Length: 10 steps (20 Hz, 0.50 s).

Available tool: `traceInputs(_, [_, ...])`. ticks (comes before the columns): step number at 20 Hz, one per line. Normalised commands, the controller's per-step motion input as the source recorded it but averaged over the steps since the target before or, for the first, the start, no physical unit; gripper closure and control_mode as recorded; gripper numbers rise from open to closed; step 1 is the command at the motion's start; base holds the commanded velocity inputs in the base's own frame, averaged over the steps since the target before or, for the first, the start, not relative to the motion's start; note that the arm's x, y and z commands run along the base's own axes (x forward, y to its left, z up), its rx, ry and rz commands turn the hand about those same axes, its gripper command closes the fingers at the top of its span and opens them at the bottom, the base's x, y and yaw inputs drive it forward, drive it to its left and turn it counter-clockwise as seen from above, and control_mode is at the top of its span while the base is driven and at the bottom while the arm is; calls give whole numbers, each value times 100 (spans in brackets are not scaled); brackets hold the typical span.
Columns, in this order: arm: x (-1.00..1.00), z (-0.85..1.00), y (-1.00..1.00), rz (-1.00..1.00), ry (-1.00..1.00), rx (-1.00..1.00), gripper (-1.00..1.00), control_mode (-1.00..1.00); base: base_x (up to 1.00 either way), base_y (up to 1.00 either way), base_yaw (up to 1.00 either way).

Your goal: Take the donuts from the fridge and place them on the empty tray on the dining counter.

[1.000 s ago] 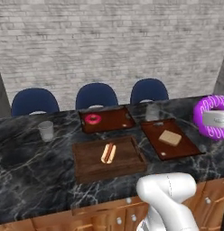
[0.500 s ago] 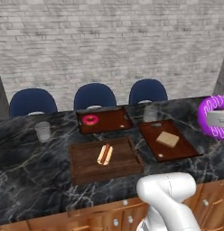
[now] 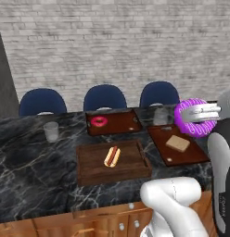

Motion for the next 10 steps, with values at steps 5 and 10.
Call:
traceInputs(5, [100, -67, 32, 2, 40, 0, 100, -100, 0, 0, 0])
traceInputs(10, [100, -80, 0, 15, 12, 2, 100, -100, 0, 0, 0])
